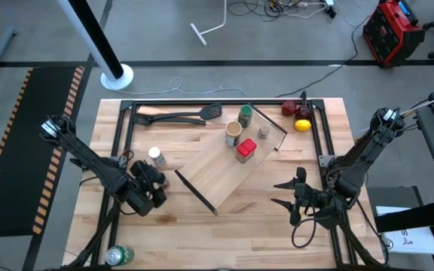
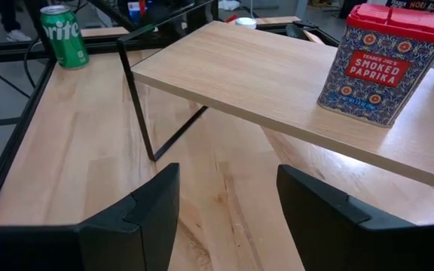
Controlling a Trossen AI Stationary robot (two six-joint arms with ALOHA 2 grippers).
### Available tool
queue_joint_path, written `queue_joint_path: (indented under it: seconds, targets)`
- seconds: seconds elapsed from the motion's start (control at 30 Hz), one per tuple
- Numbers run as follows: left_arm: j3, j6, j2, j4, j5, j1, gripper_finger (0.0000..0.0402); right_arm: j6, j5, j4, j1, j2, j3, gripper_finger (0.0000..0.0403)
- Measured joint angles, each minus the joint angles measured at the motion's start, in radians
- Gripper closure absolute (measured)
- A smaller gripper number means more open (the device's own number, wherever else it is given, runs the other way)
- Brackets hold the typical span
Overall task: Shelf spices
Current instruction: Remove the orange seasoning bottle from the shelf, then remove the golden seasoning bottle from the shelf
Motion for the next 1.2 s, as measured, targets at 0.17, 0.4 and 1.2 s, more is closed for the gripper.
queue_joint_path:
  seconds: [0.17, 0.4, 1.2]
  targets:
    - [0.092, 0.051, -0.001, -0.127, -0.039, 0.000, 0.0141, -0.009, 0.000, 0.000, 0.000, 0.000, 0.000, 0.0204]
    - [0.261, 0.180, -0.003, -0.196, -0.106, 0.001, 0.0162, -0.005, 0.000, 0.001, 0.000, 0.000, 0.000, 0.0204]
    - [0.680, 0.792, 0.037, -0.003, -0.048, 0.357, 0.0201, -0.015, 0.000, 0.008, 0.000, 0.000, 0.000, 0.0204]
